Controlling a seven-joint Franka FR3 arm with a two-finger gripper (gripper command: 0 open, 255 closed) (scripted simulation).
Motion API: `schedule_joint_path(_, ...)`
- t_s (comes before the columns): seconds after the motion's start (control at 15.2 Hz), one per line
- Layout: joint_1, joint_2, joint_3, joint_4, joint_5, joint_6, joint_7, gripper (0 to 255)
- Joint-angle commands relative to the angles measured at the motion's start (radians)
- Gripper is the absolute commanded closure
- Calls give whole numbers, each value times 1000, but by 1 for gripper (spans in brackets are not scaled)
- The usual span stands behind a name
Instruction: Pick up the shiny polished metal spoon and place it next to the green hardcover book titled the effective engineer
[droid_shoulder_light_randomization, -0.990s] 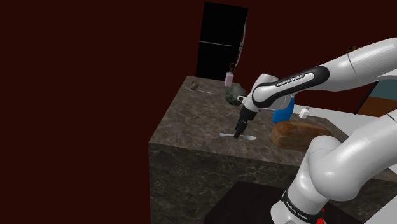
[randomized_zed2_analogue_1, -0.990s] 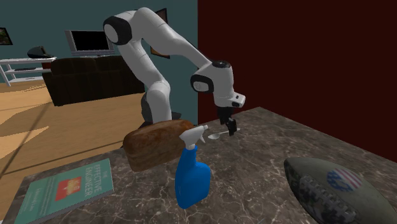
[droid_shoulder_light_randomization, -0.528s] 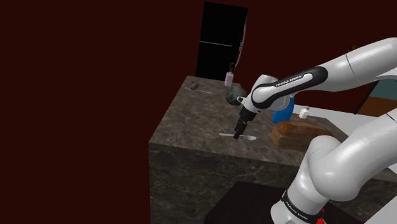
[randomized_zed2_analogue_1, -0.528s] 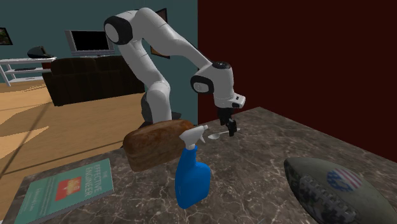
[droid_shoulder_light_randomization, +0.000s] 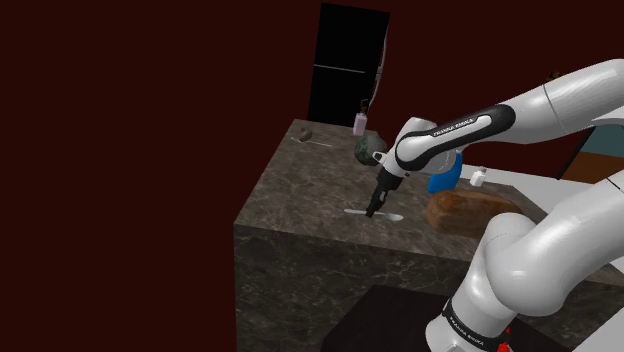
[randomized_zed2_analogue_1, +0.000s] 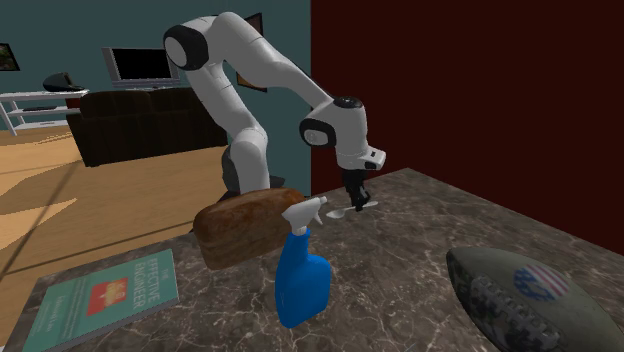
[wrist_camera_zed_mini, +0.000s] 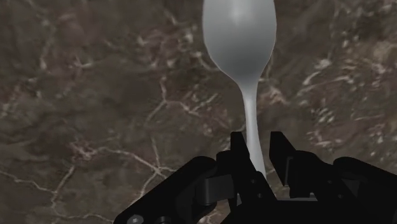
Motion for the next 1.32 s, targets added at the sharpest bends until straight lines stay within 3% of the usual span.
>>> schedule_joint_path(0.0, 0, 0, 0, 0, 0, 0, 0, 255)
schedule_joint_path(1.12, -51, -152, 96, 119, -35, -264, 85, 255)
schedule_joint_path(1.25, -68, -165, 81, 127, -48, -288, 65, 255)
